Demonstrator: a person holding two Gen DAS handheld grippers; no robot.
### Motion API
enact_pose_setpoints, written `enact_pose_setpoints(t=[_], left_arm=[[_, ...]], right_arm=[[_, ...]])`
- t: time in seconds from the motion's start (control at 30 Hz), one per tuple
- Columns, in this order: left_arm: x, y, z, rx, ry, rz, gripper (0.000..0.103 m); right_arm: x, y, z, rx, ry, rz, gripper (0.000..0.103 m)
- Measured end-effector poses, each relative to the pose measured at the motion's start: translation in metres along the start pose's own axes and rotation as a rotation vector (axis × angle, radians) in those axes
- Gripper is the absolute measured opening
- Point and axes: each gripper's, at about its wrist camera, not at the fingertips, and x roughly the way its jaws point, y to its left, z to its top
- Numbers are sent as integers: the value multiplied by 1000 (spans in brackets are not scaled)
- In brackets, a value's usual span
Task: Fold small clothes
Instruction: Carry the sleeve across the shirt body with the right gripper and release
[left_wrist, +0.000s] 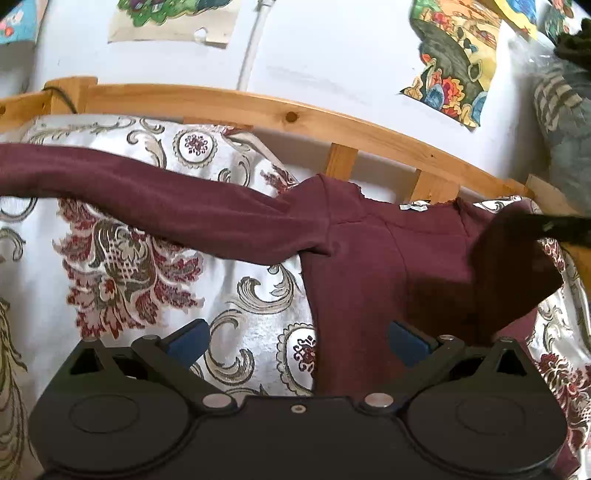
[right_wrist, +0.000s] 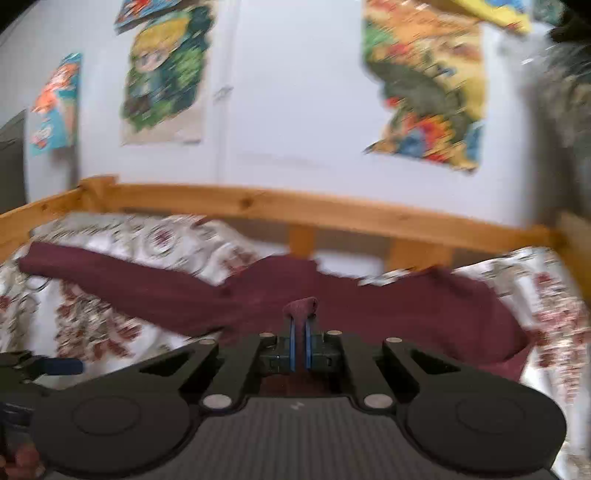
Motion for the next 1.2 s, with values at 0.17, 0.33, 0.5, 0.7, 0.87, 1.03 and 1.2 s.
enact_pose_setpoints(t=[0.17,0.33,0.5,0.7,0.87,1.03,1.2], left_arm=[[4,1,-4,8,5,-35,102],[10,-2,-11,45,12,-72,102],[17,-9,-14,70,-14,-145,102],[55,-40,-15,155,38,-136,102],[84,-38,-22,178,116,8,102],[91,-21,-18,107,156,-23,102],[93,-17,-18,106,167,-42,102]], right_arm=[[20,21,-6,-63,51,125,10],[15,-4,-12,-1,77,169,53],[-6,-69,-21,79,86,59,71],[5,-173,-37,164,123,-207,71],[41,-246,-49,335,146,-243,57],[65,-280,-53,471,138,-96,57],[68,-274,-50,419,137,-125,8]])
